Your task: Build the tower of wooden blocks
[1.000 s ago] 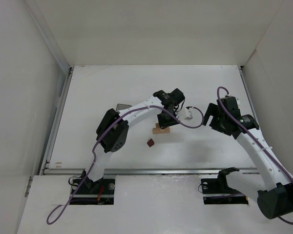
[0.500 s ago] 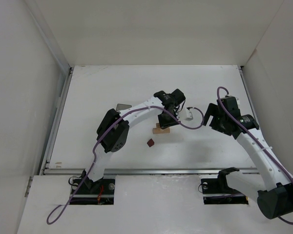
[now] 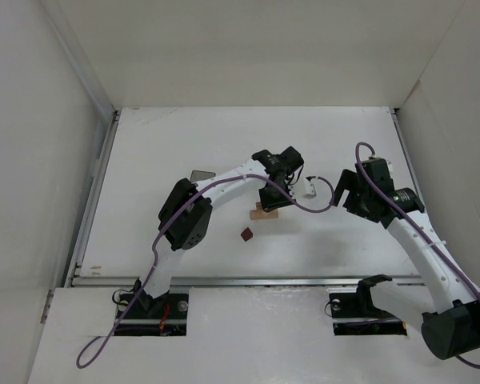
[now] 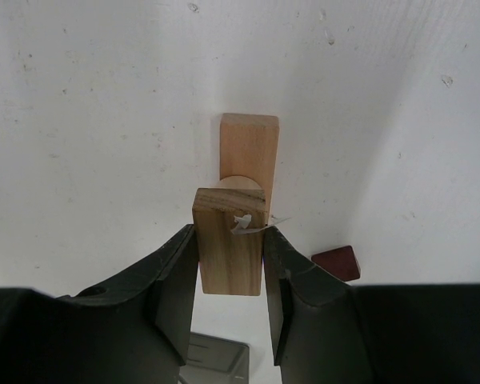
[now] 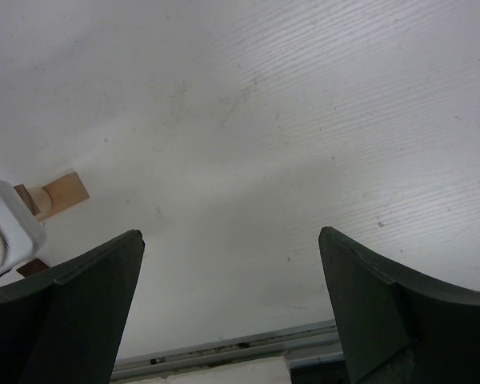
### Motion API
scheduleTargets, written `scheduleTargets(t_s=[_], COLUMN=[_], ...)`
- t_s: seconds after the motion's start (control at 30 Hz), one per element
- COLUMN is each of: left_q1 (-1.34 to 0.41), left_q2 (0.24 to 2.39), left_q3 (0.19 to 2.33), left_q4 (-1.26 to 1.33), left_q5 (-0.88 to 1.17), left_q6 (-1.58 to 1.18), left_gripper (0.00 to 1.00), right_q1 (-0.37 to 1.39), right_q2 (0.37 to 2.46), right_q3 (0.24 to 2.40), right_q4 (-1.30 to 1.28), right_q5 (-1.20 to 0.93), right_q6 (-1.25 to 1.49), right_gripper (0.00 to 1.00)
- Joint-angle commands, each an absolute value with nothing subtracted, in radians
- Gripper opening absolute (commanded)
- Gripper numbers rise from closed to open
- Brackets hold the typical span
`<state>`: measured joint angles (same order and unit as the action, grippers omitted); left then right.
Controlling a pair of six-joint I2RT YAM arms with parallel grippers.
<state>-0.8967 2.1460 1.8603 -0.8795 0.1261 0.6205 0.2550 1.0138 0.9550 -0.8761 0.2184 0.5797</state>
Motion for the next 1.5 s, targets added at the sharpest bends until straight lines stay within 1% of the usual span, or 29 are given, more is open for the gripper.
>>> scheduleTargets(t_s=[0.0,0.23,0.33,0.4,0.43,0.53,0.57,0.7,0.77,0.9,1.1,1.2,1.33,1.37,1.43,1.47], left_q1=[-0.914,-0.914,-0.914,-0.914,-0.914,-0.914,-0.914,-0.914,-0.914,-0.914,-0.914,-0.905,-0.894,-0.894,-0.894,-0.894], left_q2=[2.14,2.131,2.131,2.131,2.131,2.121,2.121,2.089,2.079,2.046,1.875,1.763,1.602,1.571,1.497,1.477], left_q3=[1.832,1.821,1.821,1.821,1.821,1.812,1.812,1.803,1.802,1.827,1.839,1.77,1.58,1.48,1.376,1.28], left_q4=[-0.884,-0.874,-0.874,-0.865,-0.865,-0.865,-0.865,-0.844,-0.821,-0.812,-0.762,-0.753,-0.753,-0.762,-0.753,-0.732], left_q5=[0.135,0.126,0.126,0.126,0.126,0.117,0.117,0.107,0.095,0.095,0.086,0.086,0.106,0.115,0.142,0.143], left_q6=[0.649,0.649,0.649,0.649,0.649,0.649,0.649,0.649,0.649,0.617,0.551,0.473,0.364,0.348,0.316,0.305], left_gripper=[0.04,0.07,0.09,0.12,0.18,0.31,0.41,0.54,0.57,0.6,0.61,0.61,0.59,0.59,0.57,0.57], right_q1=[0.256,0.256,0.256,0.256,0.256,0.256,0.256,0.256,0.256,0.256,0.256,0.256,0.256,0.256,0.256,0.256], right_q2=[0.996,0.996,0.996,0.996,0.996,0.996,0.996,0.996,0.996,0.996,0.996,0.996,0.983,0.971,0.96,0.96], right_q3=[0.983,0.983,0.983,0.983,0.983,0.983,0.983,0.983,0.983,0.983,0.983,0.983,0.983,0.983,0.983,0.983], right_q4=[-0.844,-0.844,-0.844,-0.844,-0.844,-0.844,-0.844,-0.844,-0.844,-0.844,-0.844,-0.844,-0.844,-0.844,-0.844,-0.835], right_q5=[0.224,0.224,0.224,0.224,0.224,0.224,0.224,0.224,0.224,0.215,0.215,0.215,0.215,0.215,0.215,0.215], right_q6=[0.575,0.575,0.575,0.575,0.575,0.575,0.575,0.575,0.575,0.566,0.566,0.566,0.566,0.566,0.566,0.566], right_gripper=[0.96,0.96,0.96,0.96,0.96,0.96,0.96,0.96,0.96,0.96,0.96,0.96,0.96,0.96,0.96,0.96])
